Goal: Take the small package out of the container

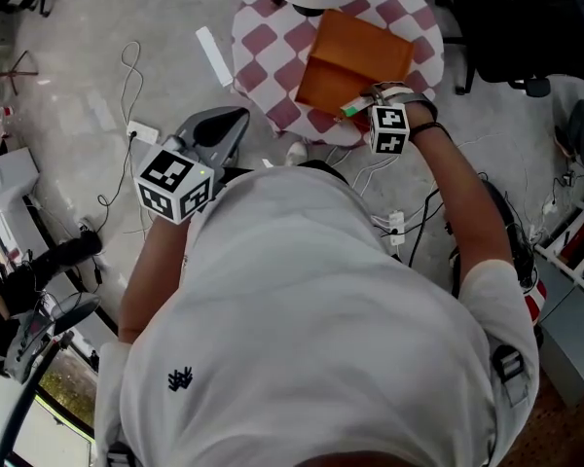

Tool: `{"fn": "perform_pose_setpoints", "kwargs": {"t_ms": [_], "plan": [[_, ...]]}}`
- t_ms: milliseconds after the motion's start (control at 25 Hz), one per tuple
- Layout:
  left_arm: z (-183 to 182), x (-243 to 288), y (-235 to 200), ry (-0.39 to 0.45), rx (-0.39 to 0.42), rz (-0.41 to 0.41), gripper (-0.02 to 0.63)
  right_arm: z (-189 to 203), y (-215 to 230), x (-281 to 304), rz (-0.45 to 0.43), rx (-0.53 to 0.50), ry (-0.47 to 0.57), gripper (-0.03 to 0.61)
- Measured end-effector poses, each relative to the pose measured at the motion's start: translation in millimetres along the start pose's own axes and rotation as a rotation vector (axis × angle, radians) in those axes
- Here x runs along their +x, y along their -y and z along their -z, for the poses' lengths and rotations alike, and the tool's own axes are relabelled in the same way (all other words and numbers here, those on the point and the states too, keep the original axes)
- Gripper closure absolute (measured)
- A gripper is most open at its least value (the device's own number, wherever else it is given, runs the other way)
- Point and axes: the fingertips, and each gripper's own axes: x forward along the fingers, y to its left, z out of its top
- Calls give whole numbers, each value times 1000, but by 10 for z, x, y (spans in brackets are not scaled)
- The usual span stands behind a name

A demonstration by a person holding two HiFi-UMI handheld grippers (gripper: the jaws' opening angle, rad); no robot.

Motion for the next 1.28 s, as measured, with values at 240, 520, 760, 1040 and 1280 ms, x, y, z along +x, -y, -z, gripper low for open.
{"fn": "perform_pose_setpoints", "kwargs": {"t_ms": [240, 520, 760, 1040, 1280], "plan": [[-12, 11, -50, -1, 0, -1, 558, 9, 14, 50, 4, 3, -10, 472], [-67, -40, -145, 6, 15, 13, 558, -96, 74, -1, 29, 77, 7, 482], [-54, -104, -219, -1, 45, 48, 558, -188, 136, -147, 74, 175, 19, 483], [-80, -196, -261, 4, 92, 116, 558, -297, 206, -390, 136, 379, 37, 483], [16, -307, -329, -30, 128, 180, 558, -467, 224, -710, 198, 660, 77, 483]]}}
